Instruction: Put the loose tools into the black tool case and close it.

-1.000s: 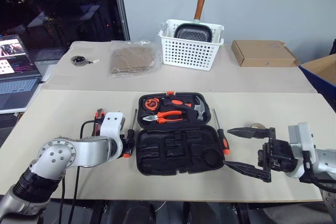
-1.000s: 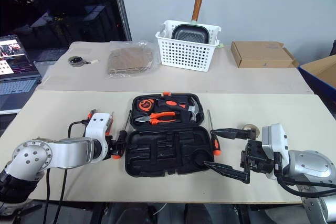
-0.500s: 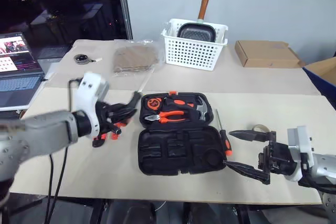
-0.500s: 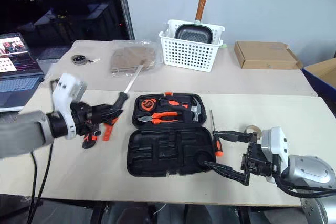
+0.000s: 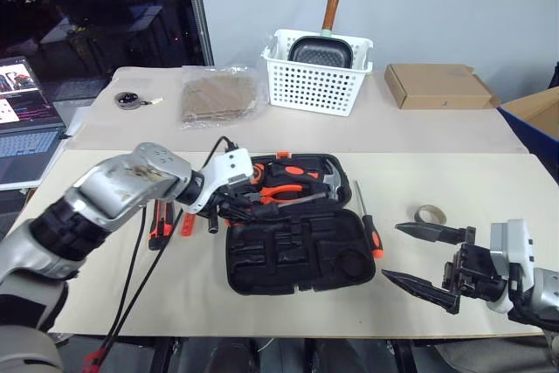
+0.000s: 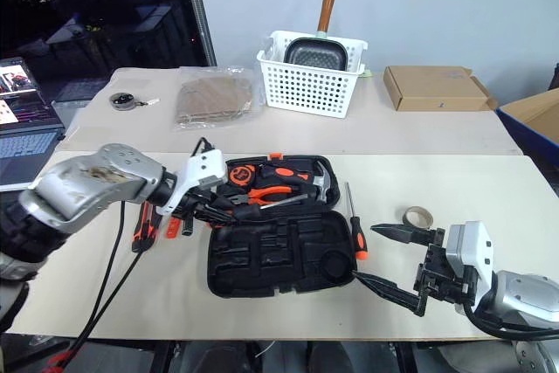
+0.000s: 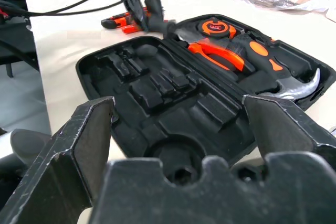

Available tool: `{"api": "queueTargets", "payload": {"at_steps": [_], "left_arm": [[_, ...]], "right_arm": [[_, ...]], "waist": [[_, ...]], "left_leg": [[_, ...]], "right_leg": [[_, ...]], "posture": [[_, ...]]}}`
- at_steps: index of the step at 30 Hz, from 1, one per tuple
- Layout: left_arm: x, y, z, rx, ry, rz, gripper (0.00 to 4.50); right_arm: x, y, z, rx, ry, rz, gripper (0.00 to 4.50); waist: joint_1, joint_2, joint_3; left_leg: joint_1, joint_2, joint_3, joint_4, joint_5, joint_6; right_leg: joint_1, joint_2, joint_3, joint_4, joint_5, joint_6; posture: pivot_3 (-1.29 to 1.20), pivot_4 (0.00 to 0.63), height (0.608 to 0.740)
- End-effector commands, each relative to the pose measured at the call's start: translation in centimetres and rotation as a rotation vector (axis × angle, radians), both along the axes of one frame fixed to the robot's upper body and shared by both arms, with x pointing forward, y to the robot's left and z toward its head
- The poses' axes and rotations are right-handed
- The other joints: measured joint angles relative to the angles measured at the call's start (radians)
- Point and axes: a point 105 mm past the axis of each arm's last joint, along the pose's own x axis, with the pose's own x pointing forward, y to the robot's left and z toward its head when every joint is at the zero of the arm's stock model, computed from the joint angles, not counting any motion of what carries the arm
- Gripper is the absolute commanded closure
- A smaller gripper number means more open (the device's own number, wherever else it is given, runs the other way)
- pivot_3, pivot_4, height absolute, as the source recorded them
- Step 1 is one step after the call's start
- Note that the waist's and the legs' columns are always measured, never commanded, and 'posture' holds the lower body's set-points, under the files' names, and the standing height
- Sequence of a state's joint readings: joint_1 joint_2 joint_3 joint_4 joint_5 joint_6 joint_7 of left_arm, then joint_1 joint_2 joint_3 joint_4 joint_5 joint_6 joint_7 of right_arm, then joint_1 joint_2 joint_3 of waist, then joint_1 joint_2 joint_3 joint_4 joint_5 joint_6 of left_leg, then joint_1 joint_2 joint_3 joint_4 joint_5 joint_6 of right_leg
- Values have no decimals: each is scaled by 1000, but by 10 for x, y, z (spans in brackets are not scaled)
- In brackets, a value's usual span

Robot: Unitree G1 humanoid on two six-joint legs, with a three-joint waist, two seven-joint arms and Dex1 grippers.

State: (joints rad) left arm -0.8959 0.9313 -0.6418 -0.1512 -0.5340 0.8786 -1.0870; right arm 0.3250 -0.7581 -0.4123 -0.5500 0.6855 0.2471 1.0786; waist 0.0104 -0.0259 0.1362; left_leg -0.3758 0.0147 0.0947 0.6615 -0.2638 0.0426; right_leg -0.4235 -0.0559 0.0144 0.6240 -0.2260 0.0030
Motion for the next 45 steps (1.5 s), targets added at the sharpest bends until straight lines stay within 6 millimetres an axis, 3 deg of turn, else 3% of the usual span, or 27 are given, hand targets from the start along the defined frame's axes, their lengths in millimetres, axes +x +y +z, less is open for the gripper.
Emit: {"api": "queueTargets", "payload": {"at_steps": [1,7,14,23,25,26,30,32,35,38,45], "left_arm": [[2,-6,-1,34,-16,-25,3605],[15,-10,-14,80,-34,-21,3605],[25,1,-25,177,-86,-52,3605],[37,0,-24,217,-143,-91,3605],[37,0,-21,205,-157,-95,2596],[35,-1,-15,183,-168,-97,2375],[18,-15,28,-47,-200,-83,1034],[8,-11,44,-156,-209,-38,1034],[5,-3,43,-230,-248,51,1034],[4,-8,35,-350,-236,148,1779],[30,-14,-2,-513,-318,475,4416]], "right_arm": [[0,2,12,-13,-74,2,0],[2,4,13,-12,-85,-1,0],[0,6,14,-7,-89,-5,0],[-3,8,14,1,-87,-10,0],[-4,8,14,1,-86,-10,0],[-4,9,13,2,-85,-10,0],[-6,10,12,3,-82,-13,0],[-5,10,12,1,-85,-22,0],[-6,11,12,5,-87,-28,0],[-6,11,12,7,-86,-31,0],[-9,9,11,5,-75,-42,0]], "waist": [[1,0,0],[2,0,0],[-1,0,0],[1,1,-1],[0,1,-1],[1,1,-1],[0,1,-1],[-3,2,-1],[-5,3,-2],[-2,4,-3],[4,4,-3]], "left_leg": [[-1,0,0,0,0,0],[-4,-1,-3,3,-1,2],[-4,-1,-4,4,-1,2],[-2,-1,-5,7,0,3],[-2,0,-5,7,0,3],[-2,0,-5,7,0,3],[-4,1,-6,7,0,3],[-6,1,-7,7,0,3],[-5,1,-8,7,-1,3],[-4,0,-8,7,-1,4],[-3,-1,-9,9,-1,3]], "right_leg": [[0,0,0,0,0,1],[0,0,1,0,-1,2],[0,1,1,1,-1,2],[2,1,1,3,-2,4],[2,1,1,3,-2,4],[2,1,1,4,-2,4],[1,1,1,4,-2,3],[-1,1,1,4,-1,2],[0,0,1,4,-1,2],[1,-2,1,5,-1,2],[4,-3,2,5,0,4]], "posture": [[0,150,740],[0,150,740],[0,150,740],[0,150,740],[0,150,740],[0,150,740],[0,150,740],[0,150,740],[0,150,740],[0,150,740],[0,150,740]]}}
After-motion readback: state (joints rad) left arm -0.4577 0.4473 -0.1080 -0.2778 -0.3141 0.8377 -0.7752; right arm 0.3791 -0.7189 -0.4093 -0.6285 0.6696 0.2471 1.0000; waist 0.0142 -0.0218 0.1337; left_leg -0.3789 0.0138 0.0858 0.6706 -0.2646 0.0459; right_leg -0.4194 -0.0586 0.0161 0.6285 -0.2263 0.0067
